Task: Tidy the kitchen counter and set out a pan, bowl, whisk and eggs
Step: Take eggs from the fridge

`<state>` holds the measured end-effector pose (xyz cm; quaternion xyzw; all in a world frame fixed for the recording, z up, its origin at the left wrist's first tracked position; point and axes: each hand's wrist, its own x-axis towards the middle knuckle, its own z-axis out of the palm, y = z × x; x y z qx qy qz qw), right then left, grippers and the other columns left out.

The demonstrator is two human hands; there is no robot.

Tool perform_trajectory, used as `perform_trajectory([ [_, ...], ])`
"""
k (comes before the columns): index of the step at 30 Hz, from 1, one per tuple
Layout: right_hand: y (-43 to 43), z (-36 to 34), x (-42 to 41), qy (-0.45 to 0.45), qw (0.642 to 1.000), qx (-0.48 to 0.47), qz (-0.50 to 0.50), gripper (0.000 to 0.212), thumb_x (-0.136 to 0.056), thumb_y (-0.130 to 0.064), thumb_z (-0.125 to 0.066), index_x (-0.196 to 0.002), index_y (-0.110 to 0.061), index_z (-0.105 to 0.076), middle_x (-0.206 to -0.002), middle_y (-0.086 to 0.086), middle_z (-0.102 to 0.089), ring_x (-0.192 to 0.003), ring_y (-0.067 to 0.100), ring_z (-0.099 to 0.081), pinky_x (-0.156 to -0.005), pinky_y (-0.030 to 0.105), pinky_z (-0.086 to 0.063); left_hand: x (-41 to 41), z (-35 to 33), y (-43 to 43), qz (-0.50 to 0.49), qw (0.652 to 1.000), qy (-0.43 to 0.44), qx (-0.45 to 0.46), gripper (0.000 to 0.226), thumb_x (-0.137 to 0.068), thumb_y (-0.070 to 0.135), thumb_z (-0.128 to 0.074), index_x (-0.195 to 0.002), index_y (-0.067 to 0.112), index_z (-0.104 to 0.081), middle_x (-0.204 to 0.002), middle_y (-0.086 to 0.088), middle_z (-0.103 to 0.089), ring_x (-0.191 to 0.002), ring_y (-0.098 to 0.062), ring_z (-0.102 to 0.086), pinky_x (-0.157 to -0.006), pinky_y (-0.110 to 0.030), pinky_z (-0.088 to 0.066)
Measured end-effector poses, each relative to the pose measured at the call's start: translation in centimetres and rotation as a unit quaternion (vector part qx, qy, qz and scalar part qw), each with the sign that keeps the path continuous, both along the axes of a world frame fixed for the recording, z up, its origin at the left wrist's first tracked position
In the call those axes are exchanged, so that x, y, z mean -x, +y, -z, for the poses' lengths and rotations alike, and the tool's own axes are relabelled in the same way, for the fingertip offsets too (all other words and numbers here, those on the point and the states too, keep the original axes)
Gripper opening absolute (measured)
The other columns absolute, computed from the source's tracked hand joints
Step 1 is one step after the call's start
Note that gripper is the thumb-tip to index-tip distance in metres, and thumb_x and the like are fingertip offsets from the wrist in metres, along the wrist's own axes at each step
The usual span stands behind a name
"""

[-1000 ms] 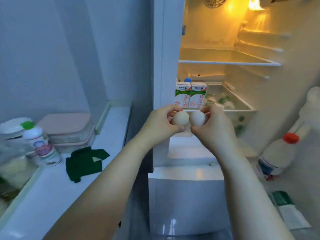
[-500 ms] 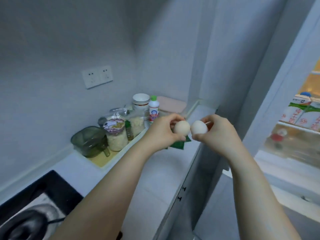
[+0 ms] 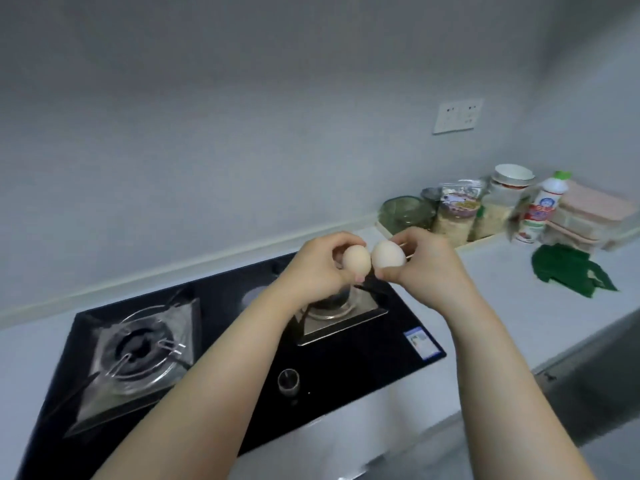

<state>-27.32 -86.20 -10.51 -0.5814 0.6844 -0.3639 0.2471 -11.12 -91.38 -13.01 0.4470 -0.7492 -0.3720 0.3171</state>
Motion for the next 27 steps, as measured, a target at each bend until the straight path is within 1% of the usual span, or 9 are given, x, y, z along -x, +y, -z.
perform_trajectory([
  [2,0.9,0.6,-4.3,-0.019,0.999,-0.006,-0.038,0.041,-0.062,-0.013,-0.085,-0.092,-0.024,-0.059,-0.085,-0.008,-0.06,-0.078,0.015,-0.057,-0.066,0.027,-0.044,-4.8,0.5,2.1,-0.037,0.999,0.01,-0.016,0.044,-0.066,0.004,-0.081,-0.097,0.029,-0.063,-0.097,0.012,-0.065,-0.088,-0.006,-0.06,-0.082,-0.022,-0.05],
  [6,2.3,1.0,-11.7,-0.026,0.994,-0.007,-0.107,0.042,-0.061,-0.016,-0.086,-0.092,-0.026,-0.059,-0.092,-0.007,-0.063,-0.084,0.015,-0.06,-0.076,0.032,-0.05,-13.2,1.1,6.6,-0.116,0.99,0.055,-0.053,0.045,-0.062,0.005,-0.084,-0.089,0.033,-0.061,-0.096,0.004,-0.066,-0.082,-0.01,-0.06,-0.083,-0.03,-0.051],
  [8,2.9,1.0,-14.5,-0.025,0.99,-0.019,-0.138,0.04,-0.064,-0.016,-0.085,-0.094,-0.026,-0.059,-0.091,-0.009,-0.061,-0.082,0.012,-0.058,-0.068,0.027,-0.046,-16.5,1.0,8.7,-0.151,0.984,0.071,-0.057,0.046,-0.061,0.004,-0.085,-0.088,0.031,-0.061,-0.093,0.004,-0.066,-0.08,-0.011,-0.059,-0.082,-0.031,-0.051],
  [12,3.8,1.4,-21.7,-0.022,0.971,-0.035,-0.234,0.038,-0.067,-0.017,-0.083,-0.097,-0.025,-0.061,-0.093,-0.007,-0.062,-0.083,0.013,-0.057,-0.061,0.019,-0.039,-23.5,1.2,12.8,-0.252,0.964,0.065,-0.046,0.048,-0.063,0.007,-0.084,-0.092,0.036,-0.059,-0.096,0.01,-0.063,-0.086,-0.005,-0.062,-0.076,-0.017,-0.049],
  [14,4.2,1.7,-25.0,-0.017,0.96,-0.04,-0.278,0.038,-0.067,-0.017,-0.083,-0.096,-0.027,-0.061,-0.093,-0.008,-0.062,-0.083,0.012,-0.057,-0.061,0.019,-0.04,-26.4,1.5,14.4,-0.292,0.952,0.073,-0.043,0.053,-0.065,0.006,-0.083,-0.1,0.039,-0.061,-0.104,0.013,-0.064,-0.095,-0.003,-0.063,-0.081,-0.015,-0.048],
  [16,4.2,2.3,-28.3,-0.009,0.944,-0.046,-0.326,0.038,-0.066,-0.019,-0.084,-0.095,-0.028,-0.062,-0.092,-0.01,-0.062,-0.084,0.012,-0.058,-0.066,0.023,-0.044,-28.9,1.8,15.8,-0.338,0.937,0.075,-0.039,0.051,-0.066,0.007,-0.082,-0.104,0.036,-0.063,-0.109,0.013,-0.065,-0.099,-0.004,-0.062,-0.086,-0.018,-0.05],
  [20,3.3,2.8,-33.5,0.011,0.915,-0.063,-0.399,0.038,-0.066,-0.02,-0.083,-0.098,-0.027,-0.063,-0.093,-0.012,-0.06,-0.092,0.014,-0.06,-0.078,0.032,-0.05,-32.4,1.8,17.2,-0.442,0.891,0.097,-0.035,0.035,-0.069,0.014,-0.082,-0.099,0.027,-0.069,-0.099,0.011,-0.068,-0.085,0.001,-0.062,-0.074,-0.011,-0.049],
  [23,2.5,3.1,-36.3,0.007,0.904,-0.075,-0.42,0.039,-0.067,-0.019,-0.082,-0.099,-0.029,-0.063,-0.09,-0.015,-0.059,-0.091,0.014,-0.06,-0.08,0.04,-0.054,-34.3,2.1,17.8,-0.487,0.862,0.133,-0.051,0.034,-0.069,0.017,-0.083,-0.101,0.019,-0.071,-0.098,0.007,-0.07,-0.09,-0.005,-0.064,-0.079,-0.013,-0.05],
  [27,2.2,4.0,-40.2,-0.023,0.883,-0.089,-0.46,0.036,-0.07,-0.018,-0.08,-0.101,-0.026,-0.064,-0.097,-0.01,-0.063,-0.086,0.01,-0.061,-0.065,0.024,-0.046,-37.2,2.8,19.0,-0.529,0.825,0.188,-0.071,0.033,-0.07,0.018,-0.082,-0.101,0.017,-0.071,-0.097,0.004,-0.072,-0.09,-0.005,-0.066,-0.08,-0.016,-0.05],
])
